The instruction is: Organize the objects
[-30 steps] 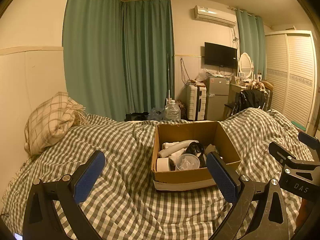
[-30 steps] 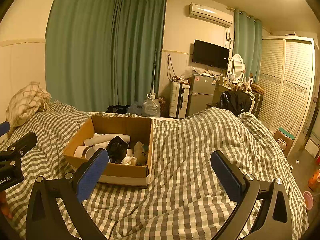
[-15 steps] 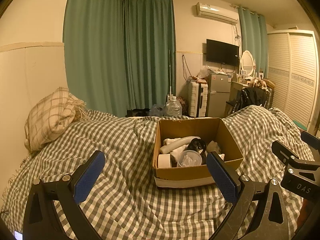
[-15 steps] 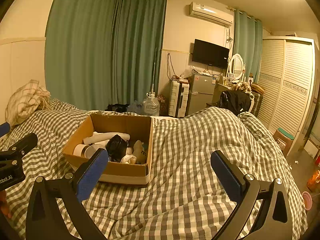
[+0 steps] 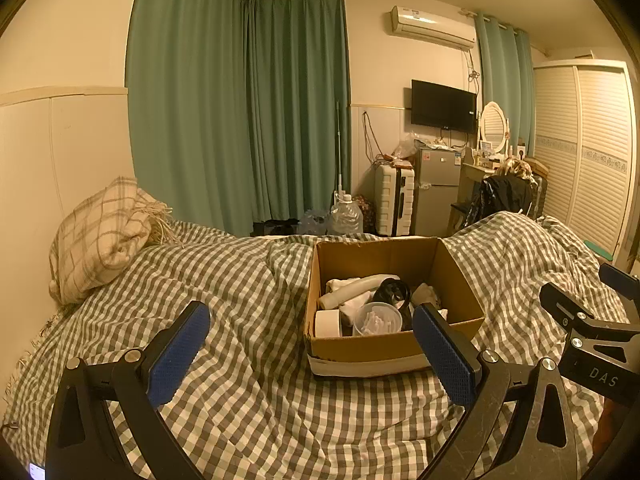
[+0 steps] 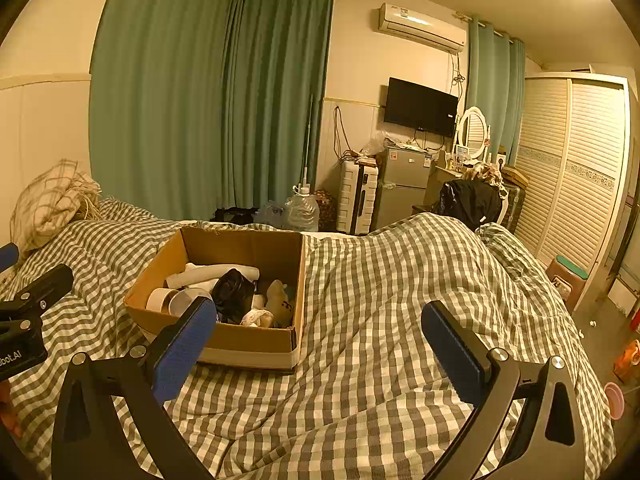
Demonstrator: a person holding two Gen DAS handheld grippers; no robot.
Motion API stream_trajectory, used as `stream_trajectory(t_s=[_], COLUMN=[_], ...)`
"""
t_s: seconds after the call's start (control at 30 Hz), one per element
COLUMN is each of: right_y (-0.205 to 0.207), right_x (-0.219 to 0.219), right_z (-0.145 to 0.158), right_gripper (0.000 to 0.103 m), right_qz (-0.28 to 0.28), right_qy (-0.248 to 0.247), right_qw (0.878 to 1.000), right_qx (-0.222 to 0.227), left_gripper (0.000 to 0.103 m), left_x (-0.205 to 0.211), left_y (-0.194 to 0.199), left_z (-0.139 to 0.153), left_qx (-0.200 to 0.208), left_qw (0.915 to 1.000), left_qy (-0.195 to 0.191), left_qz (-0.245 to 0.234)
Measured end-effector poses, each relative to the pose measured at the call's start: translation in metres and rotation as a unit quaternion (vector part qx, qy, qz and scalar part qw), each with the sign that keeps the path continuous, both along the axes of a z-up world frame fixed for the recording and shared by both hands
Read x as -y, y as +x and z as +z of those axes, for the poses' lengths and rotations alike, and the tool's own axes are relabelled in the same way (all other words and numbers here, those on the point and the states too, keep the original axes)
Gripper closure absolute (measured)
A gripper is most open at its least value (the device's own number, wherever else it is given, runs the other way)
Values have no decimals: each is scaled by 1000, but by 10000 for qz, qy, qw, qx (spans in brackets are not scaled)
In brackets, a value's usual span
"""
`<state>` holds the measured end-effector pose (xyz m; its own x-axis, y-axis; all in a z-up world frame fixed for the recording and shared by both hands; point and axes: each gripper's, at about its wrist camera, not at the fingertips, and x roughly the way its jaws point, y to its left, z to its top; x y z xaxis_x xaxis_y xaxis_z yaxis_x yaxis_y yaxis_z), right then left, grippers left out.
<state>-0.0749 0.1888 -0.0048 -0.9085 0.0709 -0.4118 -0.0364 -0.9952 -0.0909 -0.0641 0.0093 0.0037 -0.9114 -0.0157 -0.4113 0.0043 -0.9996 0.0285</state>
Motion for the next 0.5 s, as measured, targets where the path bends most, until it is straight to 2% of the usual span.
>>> stream_trajectory(t_s=[0.5], right_y=[-1], right_x=[0], right_z=[-2], right_gripper=[0], right_qz=[9], right_qy=[12], right_qw=[10000], right_qx=[22], left_gripper=[0], left_x=[2], left_y=[-1], left_z=[0], left_qx=[31], left_qw=[10000], left_qy=[-5], left_qz=[-3])
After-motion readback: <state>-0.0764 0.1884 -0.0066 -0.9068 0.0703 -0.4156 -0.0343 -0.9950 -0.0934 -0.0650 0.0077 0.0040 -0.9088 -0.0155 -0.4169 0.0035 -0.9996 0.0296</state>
